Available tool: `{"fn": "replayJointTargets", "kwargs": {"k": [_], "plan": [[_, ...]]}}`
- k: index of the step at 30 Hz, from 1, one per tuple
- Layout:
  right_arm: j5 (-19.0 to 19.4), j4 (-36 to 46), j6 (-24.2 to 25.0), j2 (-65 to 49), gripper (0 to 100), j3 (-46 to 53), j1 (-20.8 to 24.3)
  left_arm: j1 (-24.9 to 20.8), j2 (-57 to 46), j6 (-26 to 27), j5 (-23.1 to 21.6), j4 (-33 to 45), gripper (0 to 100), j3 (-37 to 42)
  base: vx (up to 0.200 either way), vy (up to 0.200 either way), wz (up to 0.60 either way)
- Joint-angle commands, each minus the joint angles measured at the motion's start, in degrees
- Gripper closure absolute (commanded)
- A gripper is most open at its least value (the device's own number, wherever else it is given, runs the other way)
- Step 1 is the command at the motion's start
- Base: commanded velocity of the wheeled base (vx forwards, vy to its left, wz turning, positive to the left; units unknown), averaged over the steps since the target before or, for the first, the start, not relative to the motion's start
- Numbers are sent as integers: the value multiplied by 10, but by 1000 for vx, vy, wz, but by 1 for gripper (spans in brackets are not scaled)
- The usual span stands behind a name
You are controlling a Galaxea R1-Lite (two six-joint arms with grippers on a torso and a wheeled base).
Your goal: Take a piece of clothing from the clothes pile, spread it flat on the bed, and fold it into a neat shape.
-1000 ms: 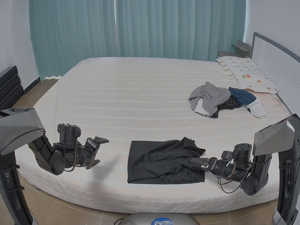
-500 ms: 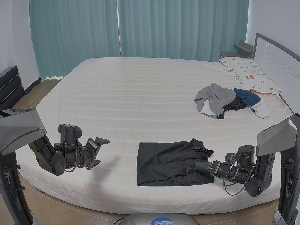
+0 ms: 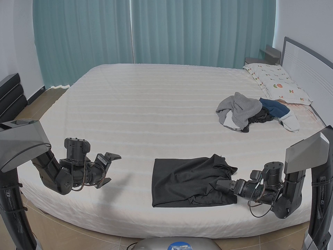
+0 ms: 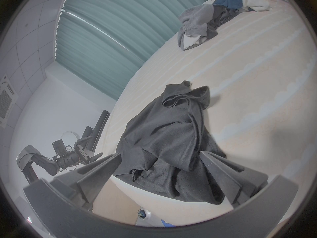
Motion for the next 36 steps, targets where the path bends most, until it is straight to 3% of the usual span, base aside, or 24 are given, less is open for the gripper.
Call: {"fn": "replayJointTargets", "kwargs": {"k": [1,6,7,13,17,21,27,31,36], "plan": [[-2,-9,-1,20,0,-17,7,0,1,-1,0,0,0,0,0,0,0],[-13,-8,-4,42,0,-30,9,0,1,0,0,0,0,0,0,0,0],[-13,-8,-5,43,100,-29,9,0,1,0,0,0,0,0,0,0,0],[-21,-8,-7,37,100,-21,5,0,1,0,0,0,0,0,0,0,0],[-48,-8,-9,31,100,-9,4,0,1,-1,0,0,0,0,0,0,0],[-44,-9,-8,11,100,12,-3,0,1,-1,0,0,0,0,0,0,0],[11,-8,-18,-36,100,55,-44,0,1,-1,0,2,0,0,0,0,0],[24,-8,-50,-31,100,61,-70,0,1,0,0,2,0,-1,0,0,0],[70,-7,-77,-30,100,76,-93,0,1,0,0,3,0,-1,0,0,0]]}}
